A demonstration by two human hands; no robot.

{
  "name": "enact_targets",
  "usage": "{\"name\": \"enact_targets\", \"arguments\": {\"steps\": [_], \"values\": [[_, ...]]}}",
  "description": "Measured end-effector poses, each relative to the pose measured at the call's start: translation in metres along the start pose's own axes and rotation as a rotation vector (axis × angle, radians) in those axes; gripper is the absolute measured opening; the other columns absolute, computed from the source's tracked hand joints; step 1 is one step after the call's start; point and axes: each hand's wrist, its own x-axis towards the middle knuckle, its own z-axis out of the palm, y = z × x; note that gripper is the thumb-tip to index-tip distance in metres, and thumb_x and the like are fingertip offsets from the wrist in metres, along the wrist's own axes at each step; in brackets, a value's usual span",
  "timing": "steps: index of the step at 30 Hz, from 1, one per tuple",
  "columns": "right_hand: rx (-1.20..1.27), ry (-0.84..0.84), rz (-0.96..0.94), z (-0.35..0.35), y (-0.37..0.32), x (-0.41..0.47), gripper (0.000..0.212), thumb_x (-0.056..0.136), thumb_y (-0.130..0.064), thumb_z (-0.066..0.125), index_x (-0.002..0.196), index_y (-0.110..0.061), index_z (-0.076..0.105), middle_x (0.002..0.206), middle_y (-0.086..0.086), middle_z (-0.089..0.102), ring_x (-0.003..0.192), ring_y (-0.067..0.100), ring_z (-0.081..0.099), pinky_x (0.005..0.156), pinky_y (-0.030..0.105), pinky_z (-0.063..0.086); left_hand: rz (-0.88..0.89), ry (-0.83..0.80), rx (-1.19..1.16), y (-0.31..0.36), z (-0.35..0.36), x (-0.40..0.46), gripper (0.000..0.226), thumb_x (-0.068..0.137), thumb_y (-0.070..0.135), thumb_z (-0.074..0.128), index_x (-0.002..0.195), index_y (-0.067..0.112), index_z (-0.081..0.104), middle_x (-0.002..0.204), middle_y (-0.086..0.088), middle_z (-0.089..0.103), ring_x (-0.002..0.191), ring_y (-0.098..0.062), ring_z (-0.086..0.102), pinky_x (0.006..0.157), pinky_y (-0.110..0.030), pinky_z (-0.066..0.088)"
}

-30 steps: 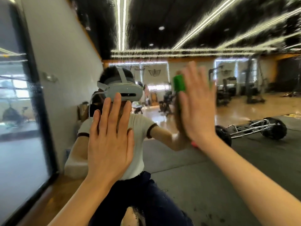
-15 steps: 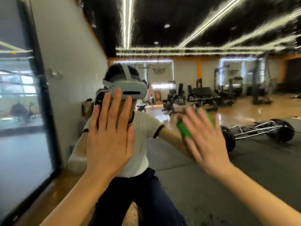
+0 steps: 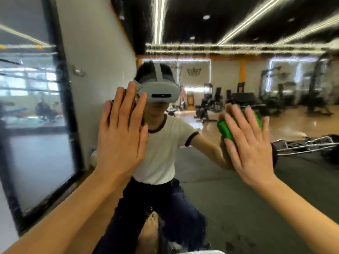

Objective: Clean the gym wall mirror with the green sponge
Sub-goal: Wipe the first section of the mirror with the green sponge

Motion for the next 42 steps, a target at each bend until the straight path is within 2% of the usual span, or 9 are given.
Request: {"name": "enact_targets", "arguments": {"steps": [6, 11, 14, 20, 25, 29, 34, 38, 42], "values": [[0.039, 0.158, 0.200, -0.007, 0.026, 0.093, 0.051, 0.111, -0.026, 0.030, 0.159, -0.010, 0.024, 0.166, 0.010, 0.021, 0.154, 0.030, 0.011, 0.124, 0.051, -0.002, 0.015, -0.015, -0.030, -0.001, -0.002, 0.001, 0.059, 0.103, 0.026, 0.036, 0.158, 0.005, 0.027, 0.166, -0.019, 0.019, 0.155, -0.033, 0.012, 0.127, -0.042, 0.002], [0.003, -0.031, -0.026, 0.003, 0.013, -0.048, 0.054, 0.110, -0.032, 0.026, 0.161, -0.019, 0.015, 0.169, 0.001, 0.010, 0.156, 0.022, 0.004, 0.125, 0.052, 0.001, 0.010, -0.012, -0.048, -0.001, -0.004, 0.001, 0.060, 0.102, 0.025, 0.036, 0.157, 0.004, 0.029, 0.166, -0.020, 0.020, 0.154, -0.033, 0.011, 0.127, -0.039, -0.001], [-0.032, -0.078, -0.148, -0.004, 0.031, -0.042, 0.054, 0.110, -0.032, 0.026, 0.161, -0.019, 0.016, 0.167, 0.002, 0.017, 0.156, 0.021, 0.007, 0.126, 0.048, 0.000, 0.008, -0.004, -0.024, 0.000, -0.002, 0.001, 0.061, 0.100, 0.025, 0.038, 0.157, 0.005, 0.028, 0.166, -0.020, 0.020, 0.154, -0.034, 0.012, 0.127, -0.040, 0.001], [0.039, 0.152, 0.146, -0.011, 0.053, 0.085, 0.050, 0.110, -0.025, 0.032, 0.158, -0.012, 0.026, 0.165, 0.012, 0.024, 0.154, 0.032, 0.014, 0.124, 0.053, 0.000, -0.015, -0.027, -0.038, 0.001, -0.004, 0.001, 0.061, 0.100, 0.027, 0.037, 0.157, 0.006, 0.029, 0.167, -0.017, 0.017, 0.156, -0.023, 0.004, 0.127, -0.036, -0.001], [0.034, 0.036, 0.098, -0.001, 0.036, -0.037, 0.052, 0.109, -0.031, 0.027, 0.158, -0.013, 0.025, 0.167, 0.006, 0.016, 0.156, 0.026, 0.006, 0.125, 0.052, -0.002, -0.064, -0.033, -0.151, 0.014, -0.010, 0.008, 0.061, 0.099, 0.027, 0.042, 0.155, 0.007, 0.033, 0.166, -0.018, 0.017, 0.155, -0.032, 0.010, 0.127, -0.037, -0.002], [-0.037, -0.100, 0.006, 0.004, 0.033, -0.117, 0.054, 0.110, -0.036, 0.021, 0.162, -0.024, 0.010, 0.170, -0.004, 0.003, 0.156, 0.022, 0.003, 0.126, 0.047, -0.003, 0.083, -0.059, -0.190, 0.060, 0.006, 0.023, 0.062, 0.098, 0.029, 0.044, 0.156, 0.009, 0.031, 0.166, -0.018, 0.018, 0.156, -0.027, 0.006, 0.127, -0.040, 0.002], [-0.030, -0.026, -0.106, -0.006, 0.054, -0.034, 0.052, 0.109, -0.031, 0.026, 0.159, -0.018, 0.021, 0.167, 0.000, 0.016, 0.156, 0.020, 0.007, 0.126, 0.045, -0.001, 0.221, -0.062, -0.149, 0.095, 0.029, 0.038, 0.063, 0.097, 0.028, 0.045, 0.155, 0.011, 0.033, 0.165, -0.014, 0.021, 0.154, -0.027, 0.013, 0.127, -0.034, -0.002], [0.041, 0.141, 0.122, -0.018, 0.069, 0.068, 0.052, 0.107, -0.027, 0.033, 0.156, -0.012, 0.032, 0.164, 0.008, 0.027, 0.154, 0.027, 0.016, 0.126, 0.039, -0.006, 0.223, -0.050, -0.108, 0.094, 0.033, 0.039, 0.063, 0.098, 0.031, 0.042, 0.156, 0.012, 0.030, 0.166, -0.011, 0.017, 0.157, -0.017, 0.002, 0.127, -0.034, -0.002], [0.038, 0.157, 0.294, -0.006, 0.049, 0.025, 0.054, 0.108, -0.029, 0.029, 0.159, -0.013, 0.024, 0.167, 0.006, 0.019, 0.156, 0.024, 0.009, 0.126, 0.044, -0.004, 0.228, -0.039, -0.076, 0.094, 0.036, 0.037, 0.062, 0.099, 0.032, 0.041, 0.156, 0.012, 0.030, 0.166, -0.012, 0.019, 0.156, -0.022, 0.007, 0.127, -0.035, -0.002]]}}
